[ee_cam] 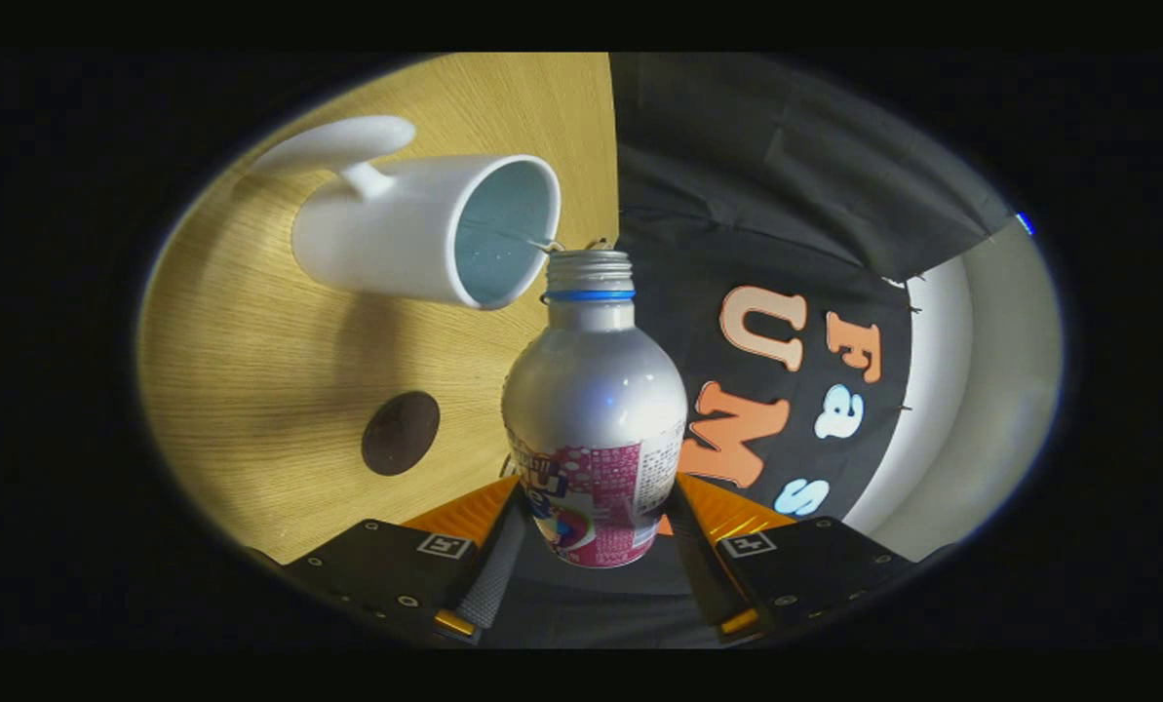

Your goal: Take the bottle from table, then pour the juice into the cup, finally place the bottle on the coaster

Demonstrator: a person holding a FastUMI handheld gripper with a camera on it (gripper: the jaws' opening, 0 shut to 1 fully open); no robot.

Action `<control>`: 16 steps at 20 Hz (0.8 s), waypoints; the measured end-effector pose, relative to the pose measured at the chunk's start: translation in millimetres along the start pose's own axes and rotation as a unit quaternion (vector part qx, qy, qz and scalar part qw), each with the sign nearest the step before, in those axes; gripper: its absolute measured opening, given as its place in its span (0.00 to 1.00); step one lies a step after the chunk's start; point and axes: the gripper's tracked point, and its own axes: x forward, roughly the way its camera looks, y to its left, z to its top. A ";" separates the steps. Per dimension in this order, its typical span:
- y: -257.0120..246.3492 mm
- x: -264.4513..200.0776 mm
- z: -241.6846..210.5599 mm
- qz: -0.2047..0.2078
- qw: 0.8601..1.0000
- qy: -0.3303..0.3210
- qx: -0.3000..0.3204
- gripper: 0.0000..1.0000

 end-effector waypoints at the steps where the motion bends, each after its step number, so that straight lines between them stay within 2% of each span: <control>1: 0.9 0.4 -0.5 0.000 1.000 0.000 0.000 0.77; 16: 0.1 0.6 -1.4 0.007 1.000 0.002 0.001 0.77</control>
